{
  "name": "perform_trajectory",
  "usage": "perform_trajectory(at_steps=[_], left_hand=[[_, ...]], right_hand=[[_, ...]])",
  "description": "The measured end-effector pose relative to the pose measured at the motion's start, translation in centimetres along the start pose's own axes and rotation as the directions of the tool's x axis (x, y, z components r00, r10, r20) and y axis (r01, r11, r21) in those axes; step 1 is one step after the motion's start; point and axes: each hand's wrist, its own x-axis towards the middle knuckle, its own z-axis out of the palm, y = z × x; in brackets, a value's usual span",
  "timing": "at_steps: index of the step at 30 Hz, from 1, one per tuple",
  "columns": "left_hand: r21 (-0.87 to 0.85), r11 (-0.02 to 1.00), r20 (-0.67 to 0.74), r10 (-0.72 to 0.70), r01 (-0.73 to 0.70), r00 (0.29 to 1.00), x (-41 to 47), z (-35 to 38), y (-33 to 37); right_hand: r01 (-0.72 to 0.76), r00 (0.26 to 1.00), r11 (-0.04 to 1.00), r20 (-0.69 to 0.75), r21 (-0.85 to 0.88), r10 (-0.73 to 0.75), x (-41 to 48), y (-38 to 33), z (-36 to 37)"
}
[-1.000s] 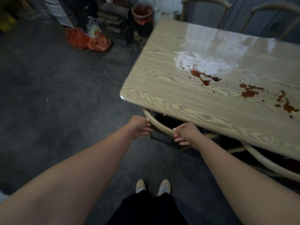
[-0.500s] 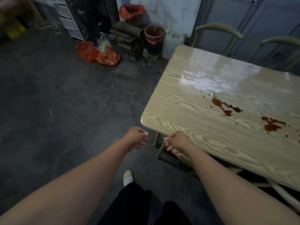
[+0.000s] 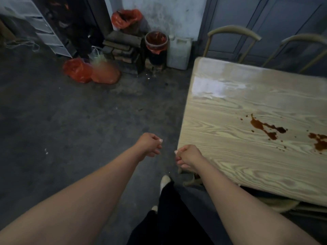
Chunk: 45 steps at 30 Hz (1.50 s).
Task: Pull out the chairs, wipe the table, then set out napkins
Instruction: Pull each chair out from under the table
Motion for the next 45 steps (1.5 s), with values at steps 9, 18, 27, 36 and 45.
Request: perform_trajectory(at_steps=[9, 18, 27, 36, 45], left_hand=[[-0.018, 1.0, 0.012, -0.001, 0.002, 1.0, 10.5, -8.2, 7.0], [0.043, 0.999, 0.013, -0.006, 0.005, 1.0, 19.4, -15.9, 16.1], [0.088, 0.996, 0.091, 0.021, -0.029, 0.996, 30.8, -20.3, 25.0], [0.224, 0.964, 0.225, 0.089, -0.14, 0.97, 43.9, -23.9, 38.8], [0.323, 0.928, 0.387, 0.049, -0.185, 0.921, 53.4, -21.5, 51.1]], right_hand=[[0.011, 1.0, 1.0, 0.004, 0.021, -0.011, 9.1, -11.9, 2.2], [0.016, 1.0, 0.999, -0.013, 0.04, -0.015, 17.0, -25.1, 1.7], [-0.051, 0.996, 0.979, -0.057, 0.195, 0.063, 25.4, -35.0, -1.7], [-0.073, 0.964, 0.924, -0.21, 0.374, 0.161, 32.9, -45.7, -7.4], [-0.017, 0.913, 0.846, -0.337, 0.532, 0.23, 39.5, -51.5, -13.9]])
